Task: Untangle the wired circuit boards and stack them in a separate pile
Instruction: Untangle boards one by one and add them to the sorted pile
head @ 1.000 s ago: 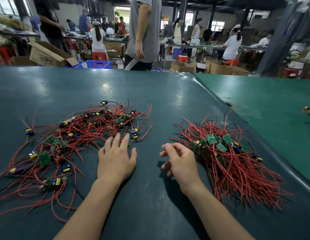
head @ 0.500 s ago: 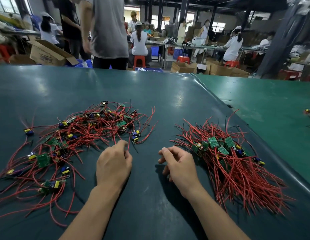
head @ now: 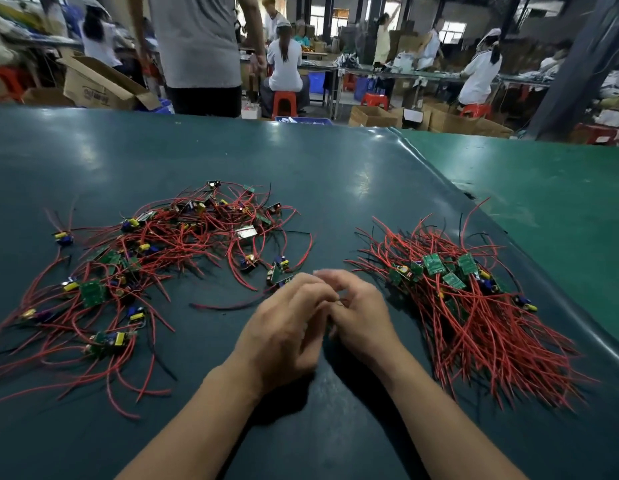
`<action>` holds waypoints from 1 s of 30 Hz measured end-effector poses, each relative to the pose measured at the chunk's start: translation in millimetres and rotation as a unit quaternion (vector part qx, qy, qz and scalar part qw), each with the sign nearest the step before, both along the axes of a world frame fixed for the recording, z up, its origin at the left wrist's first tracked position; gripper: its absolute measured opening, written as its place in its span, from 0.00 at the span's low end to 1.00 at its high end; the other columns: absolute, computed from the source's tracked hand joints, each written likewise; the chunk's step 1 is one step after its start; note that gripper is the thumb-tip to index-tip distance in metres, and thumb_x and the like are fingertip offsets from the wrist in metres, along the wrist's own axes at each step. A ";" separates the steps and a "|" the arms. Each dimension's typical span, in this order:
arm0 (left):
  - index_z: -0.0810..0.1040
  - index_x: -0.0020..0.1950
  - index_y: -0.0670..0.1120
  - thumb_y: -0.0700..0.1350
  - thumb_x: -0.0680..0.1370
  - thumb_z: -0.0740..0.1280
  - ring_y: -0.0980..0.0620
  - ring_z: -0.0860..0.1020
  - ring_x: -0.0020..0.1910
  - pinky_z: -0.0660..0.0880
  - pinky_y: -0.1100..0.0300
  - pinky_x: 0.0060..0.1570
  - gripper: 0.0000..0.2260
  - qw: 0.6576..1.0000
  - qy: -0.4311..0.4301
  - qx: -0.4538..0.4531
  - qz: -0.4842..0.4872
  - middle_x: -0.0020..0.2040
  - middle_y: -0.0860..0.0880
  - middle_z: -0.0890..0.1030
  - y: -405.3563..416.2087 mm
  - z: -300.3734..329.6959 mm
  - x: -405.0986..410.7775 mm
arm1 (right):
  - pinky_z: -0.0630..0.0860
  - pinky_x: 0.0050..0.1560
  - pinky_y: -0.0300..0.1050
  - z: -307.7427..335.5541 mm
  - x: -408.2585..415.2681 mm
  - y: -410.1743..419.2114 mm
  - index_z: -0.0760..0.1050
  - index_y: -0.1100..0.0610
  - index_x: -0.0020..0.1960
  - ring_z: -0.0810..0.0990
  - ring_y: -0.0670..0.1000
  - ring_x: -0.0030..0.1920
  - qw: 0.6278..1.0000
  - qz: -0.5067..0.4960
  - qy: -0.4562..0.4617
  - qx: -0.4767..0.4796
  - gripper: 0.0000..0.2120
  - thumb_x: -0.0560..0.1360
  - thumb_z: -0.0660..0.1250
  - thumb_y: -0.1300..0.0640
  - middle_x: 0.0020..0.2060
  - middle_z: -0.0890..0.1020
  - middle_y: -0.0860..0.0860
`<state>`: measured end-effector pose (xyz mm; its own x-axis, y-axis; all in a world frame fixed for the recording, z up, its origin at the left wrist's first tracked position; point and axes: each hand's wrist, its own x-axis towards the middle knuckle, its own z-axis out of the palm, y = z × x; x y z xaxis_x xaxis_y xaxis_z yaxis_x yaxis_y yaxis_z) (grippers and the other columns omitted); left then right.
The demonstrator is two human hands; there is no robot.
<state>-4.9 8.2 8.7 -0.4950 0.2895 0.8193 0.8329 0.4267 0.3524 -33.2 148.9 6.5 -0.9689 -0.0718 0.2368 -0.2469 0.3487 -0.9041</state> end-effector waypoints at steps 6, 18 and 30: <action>0.79 0.42 0.44 0.48 0.79 0.65 0.51 0.75 0.37 0.73 0.55 0.42 0.10 0.972 -0.098 0.063 0.204 0.37 0.52 0.79 -13.5 -3.9 -11.1 | 0.80 0.43 0.38 4.3 0.4 -1.6 0.80 0.56 0.45 0.81 0.45 0.37 0.980 -0.028 -0.046 -0.192 0.15 0.73 0.67 0.76 0.39 0.84 0.53; 0.85 0.52 0.47 0.43 0.74 0.70 0.43 0.74 0.51 0.71 0.49 0.50 0.08 0.923 -0.178 0.002 0.342 0.51 0.49 0.80 -23.1 -8.2 -25.5 | 0.80 0.42 0.40 11.4 0.1 8.8 0.83 0.57 0.45 0.85 0.53 0.39 0.911 -0.009 -0.006 -0.412 0.14 0.73 0.66 0.74 0.40 0.86 0.57; 0.70 0.63 0.51 0.58 0.80 0.59 0.47 0.81 0.34 0.75 0.49 0.39 0.16 0.955 -0.207 0.093 0.190 0.33 0.53 0.79 -21.9 -1.5 -12.1 | 0.76 0.26 0.35 20.3 9.7 13.0 0.80 0.63 0.44 0.80 0.48 0.27 0.870 -0.041 -0.113 -0.477 0.05 0.73 0.69 0.61 0.30 0.81 0.54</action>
<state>-17.0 -13.7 7.2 -0.8279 -0.1066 0.5507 0.4035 0.5689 0.7167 -23.5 162.0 26.8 -0.9910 0.1252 -0.0476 -0.0341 -0.5799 -0.8140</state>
